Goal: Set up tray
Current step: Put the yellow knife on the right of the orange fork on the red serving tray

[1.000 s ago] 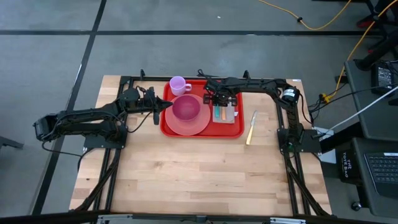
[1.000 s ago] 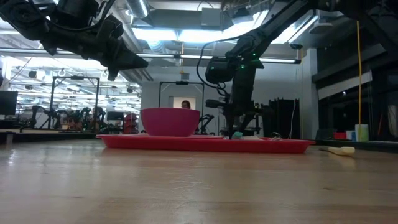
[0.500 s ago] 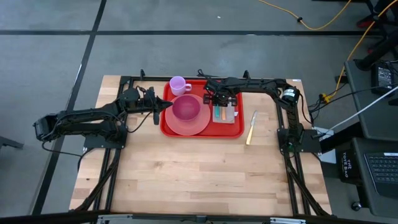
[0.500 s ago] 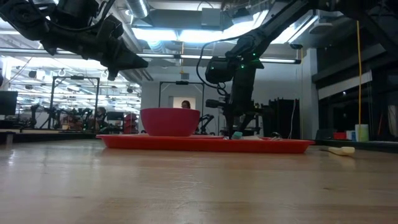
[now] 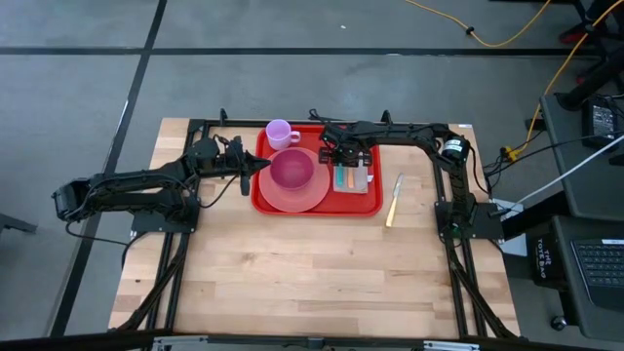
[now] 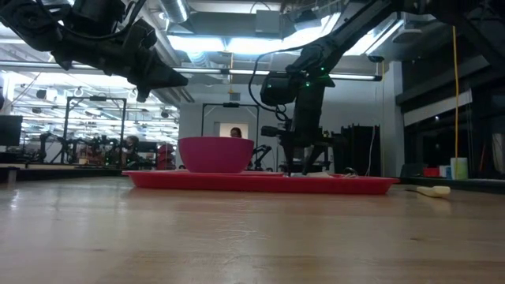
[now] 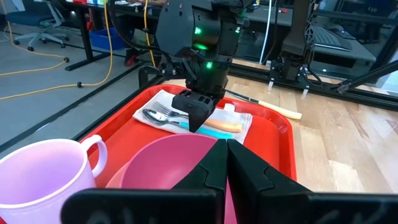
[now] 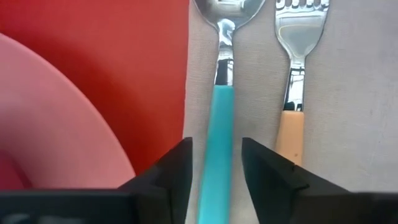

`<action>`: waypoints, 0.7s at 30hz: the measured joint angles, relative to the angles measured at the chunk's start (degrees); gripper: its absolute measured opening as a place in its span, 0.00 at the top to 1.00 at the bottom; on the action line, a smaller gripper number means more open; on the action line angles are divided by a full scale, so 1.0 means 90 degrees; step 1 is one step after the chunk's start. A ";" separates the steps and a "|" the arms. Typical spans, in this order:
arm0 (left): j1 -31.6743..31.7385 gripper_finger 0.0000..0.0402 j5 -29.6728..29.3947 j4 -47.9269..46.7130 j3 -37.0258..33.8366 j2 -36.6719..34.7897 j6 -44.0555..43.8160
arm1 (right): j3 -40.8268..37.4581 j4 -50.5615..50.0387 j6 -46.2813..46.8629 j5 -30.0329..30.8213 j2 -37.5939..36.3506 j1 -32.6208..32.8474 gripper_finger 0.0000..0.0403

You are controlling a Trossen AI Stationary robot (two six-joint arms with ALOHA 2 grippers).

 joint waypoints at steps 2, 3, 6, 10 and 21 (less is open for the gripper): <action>0.0001 0.99 0.0002 0.0000 0.0000 0.0000 0.0000 | 0.0000 0.0002 -0.0131 0.0002 0.0000 0.0000 0.63; 0.0002 0.99 0.0000 0.0000 0.0000 0.0000 0.0000 | 0.0000 0.0001 -0.0143 0.0001 0.0000 0.0000 0.62; 0.0000 0.99 0.0002 0.0000 0.0000 0.0000 0.0000 | 0.0000 -0.0005 -0.0180 -0.0182 -0.0008 -0.0033 0.60; 0.0000 0.99 0.0001 0.0000 0.0000 0.0000 0.0000 | 0.0067 -0.0176 -0.0496 -0.0675 -0.0079 -0.0104 0.60; 0.0002 0.99 0.0000 0.0000 0.0000 0.0000 0.0000 | 0.1703 -0.1988 -0.1939 0.0754 -0.0185 0.0153 0.60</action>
